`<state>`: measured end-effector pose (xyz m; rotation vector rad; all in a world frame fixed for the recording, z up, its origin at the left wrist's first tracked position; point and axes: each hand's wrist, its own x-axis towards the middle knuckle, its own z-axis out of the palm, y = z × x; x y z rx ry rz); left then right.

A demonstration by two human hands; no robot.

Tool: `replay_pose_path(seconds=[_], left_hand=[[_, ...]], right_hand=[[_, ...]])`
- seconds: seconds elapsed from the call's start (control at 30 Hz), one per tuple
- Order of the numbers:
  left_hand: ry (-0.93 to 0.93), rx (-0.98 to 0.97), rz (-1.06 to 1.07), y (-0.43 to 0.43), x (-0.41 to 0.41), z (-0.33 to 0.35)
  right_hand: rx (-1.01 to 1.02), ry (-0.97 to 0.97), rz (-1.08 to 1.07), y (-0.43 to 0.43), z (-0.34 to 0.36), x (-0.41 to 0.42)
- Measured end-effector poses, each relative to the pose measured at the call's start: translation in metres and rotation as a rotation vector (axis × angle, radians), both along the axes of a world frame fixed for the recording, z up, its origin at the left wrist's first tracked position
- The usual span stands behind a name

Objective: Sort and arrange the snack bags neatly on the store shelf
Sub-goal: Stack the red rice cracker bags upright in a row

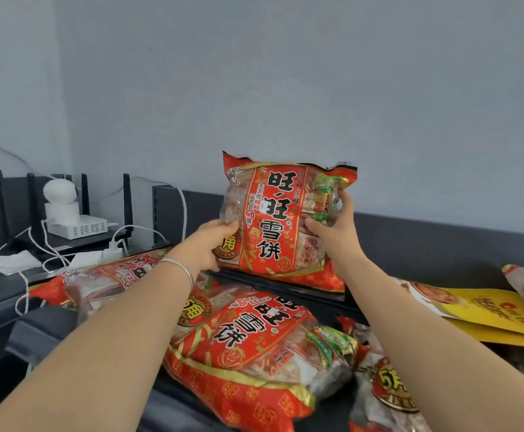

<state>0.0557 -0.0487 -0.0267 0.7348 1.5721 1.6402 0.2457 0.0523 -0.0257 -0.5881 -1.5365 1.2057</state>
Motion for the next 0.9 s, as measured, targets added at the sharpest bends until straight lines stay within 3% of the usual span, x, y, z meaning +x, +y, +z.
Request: replay_pose_path(seconds=[0.1,0.2,0.3,0.43,0.7,0.9], left_hand=[[0.018,0.013,0.032,0.012,-0.009,-0.007],[0.154,-0.014,0.028,0.023,-0.022,-0.01],[0.351,-0.206,0.039,0.03,-0.036,-0.019],[0.386,-0.248,-0.013,0.034,-0.052,-0.034],[0.423,-0.172,-0.132,0.037,-0.069,-0.035],[0.525,-0.108,0.112,0.028,-0.067,-0.028]], right_hand=[[-0.009,-0.02,-0.02,0.012,-0.008,-0.01],[0.008,-0.074,-0.052,0.017,-0.015,-0.019],[0.093,-0.316,-0.173,0.017,-0.024,-0.029],[0.035,-0.593,-0.257,0.013,-0.041,-0.044],[-0.133,-0.664,-0.32,0.005,-0.043,-0.051],[-0.156,-0.691,-0.412,-0.024,-0.031,-0.032]])
